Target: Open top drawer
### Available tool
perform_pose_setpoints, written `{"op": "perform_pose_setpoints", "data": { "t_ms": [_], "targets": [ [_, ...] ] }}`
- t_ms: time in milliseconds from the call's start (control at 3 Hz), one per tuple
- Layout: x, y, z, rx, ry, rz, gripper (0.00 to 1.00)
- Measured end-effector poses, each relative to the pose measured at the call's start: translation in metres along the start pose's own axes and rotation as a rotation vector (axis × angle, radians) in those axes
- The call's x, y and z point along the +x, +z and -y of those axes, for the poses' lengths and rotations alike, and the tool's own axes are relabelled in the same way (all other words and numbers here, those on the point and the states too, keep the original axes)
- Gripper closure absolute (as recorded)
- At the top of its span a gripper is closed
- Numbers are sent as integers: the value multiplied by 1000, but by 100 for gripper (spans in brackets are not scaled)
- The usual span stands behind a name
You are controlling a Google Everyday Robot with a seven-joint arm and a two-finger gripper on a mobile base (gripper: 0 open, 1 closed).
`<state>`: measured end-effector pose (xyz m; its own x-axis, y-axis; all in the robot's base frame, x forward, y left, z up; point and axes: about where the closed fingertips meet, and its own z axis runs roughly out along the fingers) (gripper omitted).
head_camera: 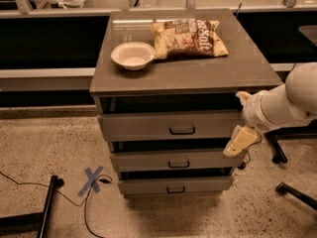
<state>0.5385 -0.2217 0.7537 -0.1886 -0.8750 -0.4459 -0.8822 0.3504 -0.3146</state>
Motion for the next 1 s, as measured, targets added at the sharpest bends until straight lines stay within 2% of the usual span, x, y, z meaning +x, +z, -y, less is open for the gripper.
{"op": "perform_pose_setpoints", "data": {
  "t_ms": [333,667,1000],
  "targets": [
    [0,0,0,0,0,0,0],
    [2,12,0,28,-43,-26,0],
    [9,39,-4,86,-178,-91,0]
  ]
}}
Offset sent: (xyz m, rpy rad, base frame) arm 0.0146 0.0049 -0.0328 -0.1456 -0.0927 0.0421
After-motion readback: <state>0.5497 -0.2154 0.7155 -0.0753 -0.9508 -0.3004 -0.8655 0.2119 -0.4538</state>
